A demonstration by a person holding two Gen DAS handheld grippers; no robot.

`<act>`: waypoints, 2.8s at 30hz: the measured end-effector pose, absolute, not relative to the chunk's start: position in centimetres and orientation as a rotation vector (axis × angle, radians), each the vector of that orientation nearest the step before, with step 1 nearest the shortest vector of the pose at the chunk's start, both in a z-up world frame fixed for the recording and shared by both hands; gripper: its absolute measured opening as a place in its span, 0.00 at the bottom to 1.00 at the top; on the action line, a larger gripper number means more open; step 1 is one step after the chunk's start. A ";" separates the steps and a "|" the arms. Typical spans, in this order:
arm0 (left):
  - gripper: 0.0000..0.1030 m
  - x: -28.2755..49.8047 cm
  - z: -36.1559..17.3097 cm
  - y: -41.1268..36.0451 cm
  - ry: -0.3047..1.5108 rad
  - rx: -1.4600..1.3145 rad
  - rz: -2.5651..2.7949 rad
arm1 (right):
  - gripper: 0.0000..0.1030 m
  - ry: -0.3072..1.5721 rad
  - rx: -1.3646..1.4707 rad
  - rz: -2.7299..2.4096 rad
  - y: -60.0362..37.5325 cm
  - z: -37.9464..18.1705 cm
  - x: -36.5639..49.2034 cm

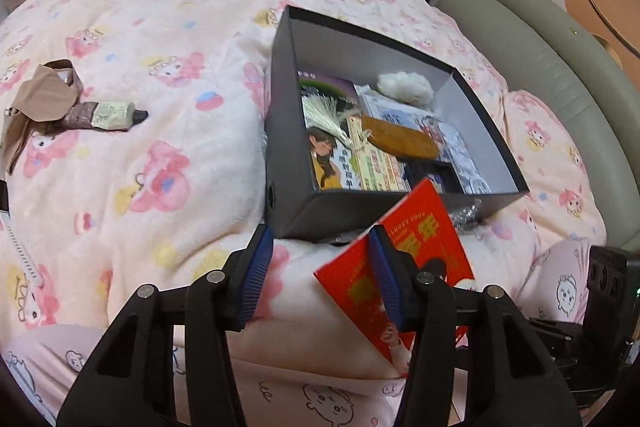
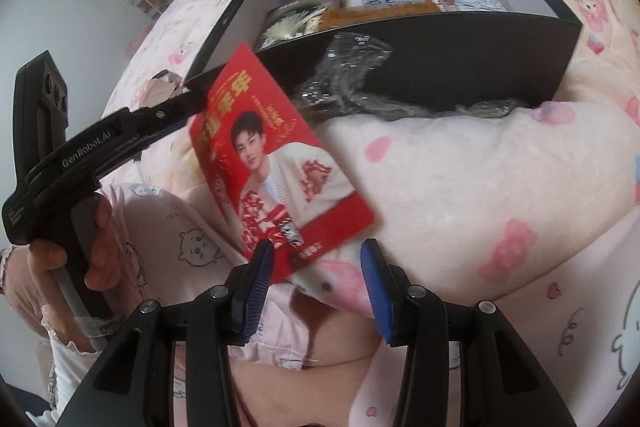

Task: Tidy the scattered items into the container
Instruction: 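Carry the red card with the right gripper over the black box, then lower the red card into the box and open the right gripper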

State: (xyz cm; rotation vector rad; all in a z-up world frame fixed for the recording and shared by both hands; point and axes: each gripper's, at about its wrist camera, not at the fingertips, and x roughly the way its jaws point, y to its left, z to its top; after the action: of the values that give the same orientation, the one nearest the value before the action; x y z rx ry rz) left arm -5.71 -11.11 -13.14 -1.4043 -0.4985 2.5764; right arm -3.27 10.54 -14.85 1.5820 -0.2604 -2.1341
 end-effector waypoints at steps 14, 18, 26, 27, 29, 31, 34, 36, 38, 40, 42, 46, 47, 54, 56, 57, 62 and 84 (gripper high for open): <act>0.43 -3.7 -14.0 -9.5 -0.498 -1.471 2.435 | 0.42 -0.301 1.473 -2.258 11.4 -11.7 -5.7; 0.46 -3.7 -13.2 -10.6 -0.594 -1.349 2.501 | 0.42 -0.287 1.529 -2.253 11.5 -12.9 -5.7; 0.47 -5.3 -14.3 -9.4 -0.567 -1.391 2.417 | 0.42 -0.344 1.514 -2.198 10.9 -14.6 -5.5; 0.47 -5.3 -14.6 -9.2 -0.564 -1.407 2.390 | 0.41 -0.342 1.517 -2.196 10.7 -14.7 -5.6; 0.49 -5.5 -15.5 -8.9 -0.561 -1.472 2.319 | 0.37 -0.329 1.524 -2.199 10.6 -14.5 -5.8; 0.49 -5.6 -16.4 -8.6 -0.582 -1.523 2.260 | 0.36 -0.306 1.529 -2.217 10.5 -14.1 -5.9; 0.49 -5.1 -15.8 -8.6 -0.616 -1.457 2.243 | 0.36 -0.266 1.529 -2.242 10.6 -13.6 -6.0; 0.49 -4.5 -15.6 -9.2 -0.660 -1.415 2.246 | 0.36 -0.274 1.539 -2.257 11.0 -13.5 -6.4; 0.51 -4.5 -15.7 -9.9 -0.715 -1.416 2.270 | 0.36 -0.293 1.562 -2.266 11.3 -13.7 -6.8; 0.52 -5.1 -15.8 -10.2 -0.769 -1.441 2.255 | 0.36 -0.263 1.600 -2.291 11.4 -14.0 -6.9; 0.54 -5.7 -16.1 -9.9 -0.759 -1.467 2.245 | 0.36 -0.269 1.628 -2.275 11.6 -14.4 -6.9; 0.54 -6.7 -18.0 -8.8 -0.723 -1.608 2.208 | 0.36 -0.269 1.624 -2.244 11.5 -14.8 -7.0; 0.53 -6.8 -18.1 -8.7 -0.737 -1.617 2.197 | 0.36 -0.281 1.631 -2.228 11.5 -15.0 -7.2; 0.45 -3.5 -15.8 -8.7 -0.814 -1.540 2.215 | 0.36 -0.256 1.572 -2.219 11.6 -13.1 -6.9; 0.45 -2.7 -14.2 -8.4 -0.803 -1.507 2.243 | 0.36 -0.279 1.517 -2.213 12.0 -11.6 -6.7; 0.45 -2.6 -13.1 -8.3 -0.798 -1.480 2.260 | 0.36 -0.288 1.481 -2.219 12.2 -10.5 -6.6; 0.45 -5.0 -7.8 -8.3 -0.765 -1.329 2.348 | 0.36 -0.242 1.331 -2.263 12.4 -6.1 -8.3; 0.47 -23.7 -15.3 -1.7 -0.486 -1.684 2.398 | 0.38 -0.150 1.537 -2.255 14.3 -14.0 -27.7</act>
State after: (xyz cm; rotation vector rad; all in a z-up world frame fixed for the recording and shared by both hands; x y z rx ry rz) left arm -23.73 -1.72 -15.35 -1.6841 -0.4857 2.3977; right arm -27.66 14.30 -13.96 1.5373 -0.1504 -2.2554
